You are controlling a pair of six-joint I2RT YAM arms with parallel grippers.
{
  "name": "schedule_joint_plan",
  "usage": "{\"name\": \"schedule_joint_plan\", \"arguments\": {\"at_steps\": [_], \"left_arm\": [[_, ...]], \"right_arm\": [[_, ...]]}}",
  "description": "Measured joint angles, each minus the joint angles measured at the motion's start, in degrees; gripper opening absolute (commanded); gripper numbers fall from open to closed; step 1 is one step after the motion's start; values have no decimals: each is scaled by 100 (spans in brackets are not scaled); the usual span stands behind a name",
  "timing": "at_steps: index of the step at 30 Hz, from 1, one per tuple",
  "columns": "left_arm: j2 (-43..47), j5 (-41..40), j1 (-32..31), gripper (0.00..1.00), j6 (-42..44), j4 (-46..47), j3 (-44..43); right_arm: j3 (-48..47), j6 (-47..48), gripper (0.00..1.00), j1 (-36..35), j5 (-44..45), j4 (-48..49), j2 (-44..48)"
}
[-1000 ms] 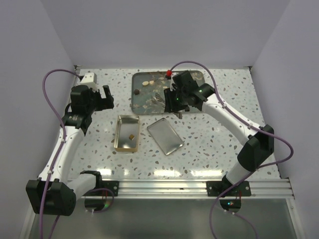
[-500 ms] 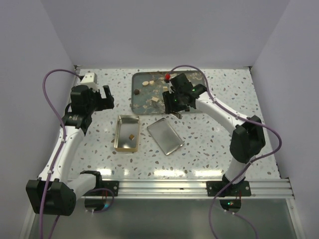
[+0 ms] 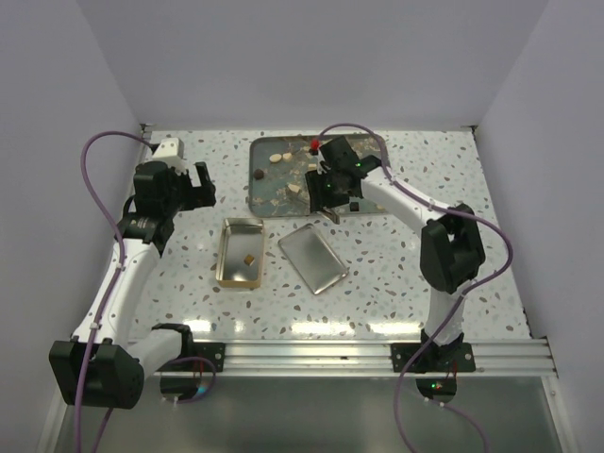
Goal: Pack the chocolate
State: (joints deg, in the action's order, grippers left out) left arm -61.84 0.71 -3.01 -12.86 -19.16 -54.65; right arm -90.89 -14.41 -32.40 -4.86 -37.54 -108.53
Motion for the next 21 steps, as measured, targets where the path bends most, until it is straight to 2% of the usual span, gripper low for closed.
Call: {"name": "schedule_joint_plan", "arguments": {"at_steps": [5, 14, 21], "left_arm": [[-9, 0, 0, 100, 0, -24, 0], [-9, -146, 0, 100, 4, -39, 0], [-9, -149, 0, 100, 2, -42, 0]], "right_arm": [[-225, 57, 49, 0, -90, 28, -282], [-339, 164, 30, 0, -116, -20, -352], [-339, 210, 25, 0, -131, -107, -345]]}}
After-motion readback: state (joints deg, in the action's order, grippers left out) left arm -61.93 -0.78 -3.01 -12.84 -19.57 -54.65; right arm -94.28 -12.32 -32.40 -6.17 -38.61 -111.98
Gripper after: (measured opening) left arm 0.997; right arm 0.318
